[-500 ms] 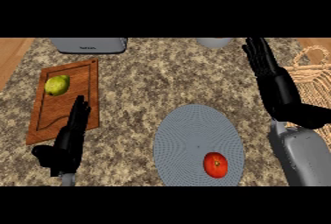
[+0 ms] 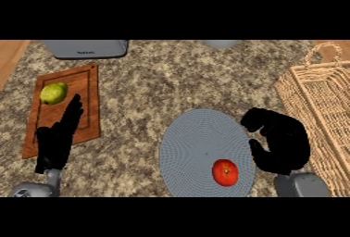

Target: Pick the tomato from the placemat and place it in the basket

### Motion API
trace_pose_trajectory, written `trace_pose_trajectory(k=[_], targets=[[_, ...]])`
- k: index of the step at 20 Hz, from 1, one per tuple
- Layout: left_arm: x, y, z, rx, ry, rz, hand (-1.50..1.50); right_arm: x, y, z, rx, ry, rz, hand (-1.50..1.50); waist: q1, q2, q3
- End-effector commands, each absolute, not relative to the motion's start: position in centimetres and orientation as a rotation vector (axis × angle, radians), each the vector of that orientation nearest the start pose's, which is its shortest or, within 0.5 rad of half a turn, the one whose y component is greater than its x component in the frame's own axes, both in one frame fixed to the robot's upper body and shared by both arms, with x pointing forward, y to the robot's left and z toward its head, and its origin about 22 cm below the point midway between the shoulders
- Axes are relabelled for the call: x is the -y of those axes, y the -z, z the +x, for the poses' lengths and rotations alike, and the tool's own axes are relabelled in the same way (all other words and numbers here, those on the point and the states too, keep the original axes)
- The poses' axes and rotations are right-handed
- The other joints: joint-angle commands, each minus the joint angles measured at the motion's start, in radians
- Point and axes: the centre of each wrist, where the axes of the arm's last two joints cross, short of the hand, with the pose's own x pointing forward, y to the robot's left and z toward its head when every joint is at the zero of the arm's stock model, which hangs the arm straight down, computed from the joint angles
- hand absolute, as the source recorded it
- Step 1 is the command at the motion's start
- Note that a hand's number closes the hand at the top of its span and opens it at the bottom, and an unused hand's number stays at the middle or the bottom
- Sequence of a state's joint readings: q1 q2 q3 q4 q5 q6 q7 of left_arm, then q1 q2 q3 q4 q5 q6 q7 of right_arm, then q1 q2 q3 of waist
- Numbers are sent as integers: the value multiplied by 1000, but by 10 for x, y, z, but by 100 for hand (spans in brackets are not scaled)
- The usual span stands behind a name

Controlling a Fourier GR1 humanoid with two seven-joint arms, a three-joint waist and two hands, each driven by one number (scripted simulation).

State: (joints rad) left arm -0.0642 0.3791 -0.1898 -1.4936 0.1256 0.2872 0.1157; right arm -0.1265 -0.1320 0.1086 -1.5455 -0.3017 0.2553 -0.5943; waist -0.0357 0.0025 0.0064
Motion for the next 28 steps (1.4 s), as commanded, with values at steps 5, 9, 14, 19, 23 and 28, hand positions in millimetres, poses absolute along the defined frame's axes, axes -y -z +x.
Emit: trace_pose_trajectory(k=[5,9,14,19,23,28], targets=[[-278,-29,281,1359,185,300,0,194,2,189,2335,-35,120,-150,-16,-8,-8],[-286,-27,277,1351,160,303,0,256,-12,184,2135,-337,-294,-150,-20,-10,-13],[-295,-27,272,1344,169,315,0,307,-41,151,1849,-790,-466,-150,-13,-12,-15],[-289,-26,286,1335,179,298,0,311,-83,135,1616,-1079,-323,-150,-5,-3,-12],[-280,-42,288,1356,197,299,0,299,-124,115,1552,-1108,-236,-150,14,-6,-8],[-276,-30,288,1372,188,283,0,305,-139,103,1551,-1076,-237,-150,23,-5,-7]])
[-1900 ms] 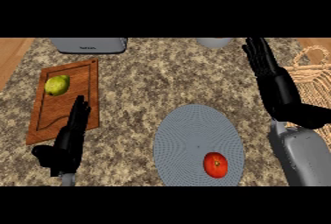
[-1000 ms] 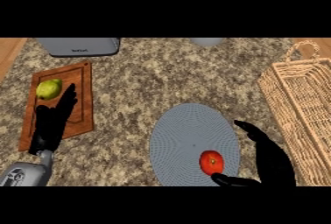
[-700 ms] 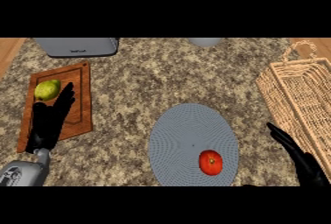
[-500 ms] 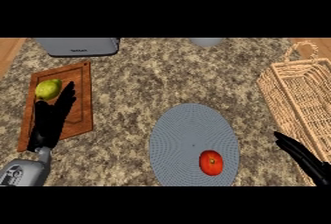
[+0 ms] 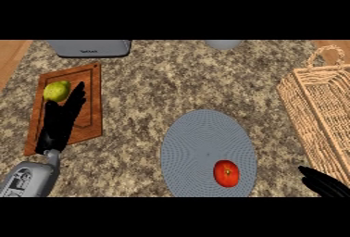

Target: Pick the tomato from the placemat and place it in the basket

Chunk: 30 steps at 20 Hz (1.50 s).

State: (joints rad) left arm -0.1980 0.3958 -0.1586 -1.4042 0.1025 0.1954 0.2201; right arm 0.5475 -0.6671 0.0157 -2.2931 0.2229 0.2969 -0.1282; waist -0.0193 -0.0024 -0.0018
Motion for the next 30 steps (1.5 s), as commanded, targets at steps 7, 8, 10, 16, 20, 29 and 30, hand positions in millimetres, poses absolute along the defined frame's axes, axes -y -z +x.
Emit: trace_pose_trajectory(k=[7,8,10,16,20,29,30], targets=[[-271,-42,300,1348,193,276,0,304,-114,118,1589,-926,-326,-150,14,1,2],[-273,-29,296,1352,204,264,0,288,-105,110,1585,-966,-359,-150,11,1,2],[-274,-26,281,1355,201,268,0,292,-94,124,1608,-910,-382,-150,19,1,2],[-283,-20,290,1333,196,258,0,291,-89,128,1587,-935,-388,-150,15,2,2],[-264,-20,293,1373,195,261,0,255,-66,135,1575,-936,-340,-150,17,2,2],[-284,-44,288,1364,210,281,0,250,-30,164,1579,-932,-348,-150,20,1,2],[-278,-20,292,1361,225,265,0,232,-16,167,1581,-926,-347,-150,18,2,2]])
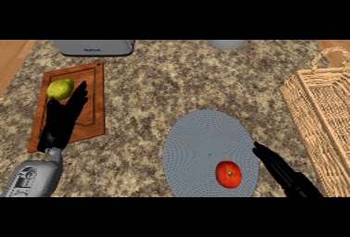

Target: Pick the tomato from the placemat and place it in the basket

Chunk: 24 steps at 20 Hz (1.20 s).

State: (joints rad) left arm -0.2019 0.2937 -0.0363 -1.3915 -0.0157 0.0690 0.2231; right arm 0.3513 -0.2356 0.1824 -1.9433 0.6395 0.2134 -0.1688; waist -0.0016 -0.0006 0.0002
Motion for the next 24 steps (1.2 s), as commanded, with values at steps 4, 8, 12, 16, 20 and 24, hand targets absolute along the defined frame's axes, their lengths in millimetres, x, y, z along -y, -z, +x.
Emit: trace_pose_trajectory(k=[4,8,12,16,20,24], targets=[[-280,-20,289,1353,217,261,0,237,-14,175,1575,-932,-337,-150,0,0,0],[-281,-10,293,1358,206,263,0,230,-9,174,1581,-949,-341,-150,-2,1,0],[-283,-40,284,1344,225,253,0,216,-8,187,1581,-917,-340,-150,3,0,0],[-284,-18,287,1380,203,280,0,205,-17,188,1550,-935,-346,-150,1,0,0],[-294,-33,308,1360,198,279,0,214,-22,178,1522,-981,-344,-150,-3,0,0],[-268,-34,293,1350,225,264,0,212,11,196,1499,-972,-320,-150,1,0,0]])
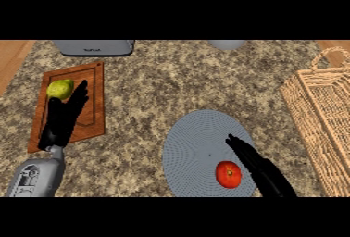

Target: Pick the tomato from the placemat and place it in the basket

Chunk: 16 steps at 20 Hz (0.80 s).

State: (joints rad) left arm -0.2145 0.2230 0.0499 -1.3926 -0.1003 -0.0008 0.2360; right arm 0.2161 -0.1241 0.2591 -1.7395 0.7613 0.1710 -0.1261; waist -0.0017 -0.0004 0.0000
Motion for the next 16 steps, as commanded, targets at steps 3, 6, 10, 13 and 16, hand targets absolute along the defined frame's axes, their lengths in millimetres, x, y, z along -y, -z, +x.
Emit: trace_pose_trajectory(k=[3,6,10,13,16], targets=[[-289,-25,291,1363,218,260,0,210,1,174,1506,-959,-309,-150,-1,0,0],[-273,-29,289,1353,215,262,0,182,38,191,1505,-954,-293,-150,4,0,0],[-282,-25,289,1348,205,273,0,201,34,194,1506,-945,-319,-150,0,0,0],[-275,-30,301,1352,221,278,0,201,40,195,1533,-1004,-311,150,0,0,0],[-276,-29,299,1348,211,274,0,205,42,210,1565,-1068,-435,150,2,1,0]])
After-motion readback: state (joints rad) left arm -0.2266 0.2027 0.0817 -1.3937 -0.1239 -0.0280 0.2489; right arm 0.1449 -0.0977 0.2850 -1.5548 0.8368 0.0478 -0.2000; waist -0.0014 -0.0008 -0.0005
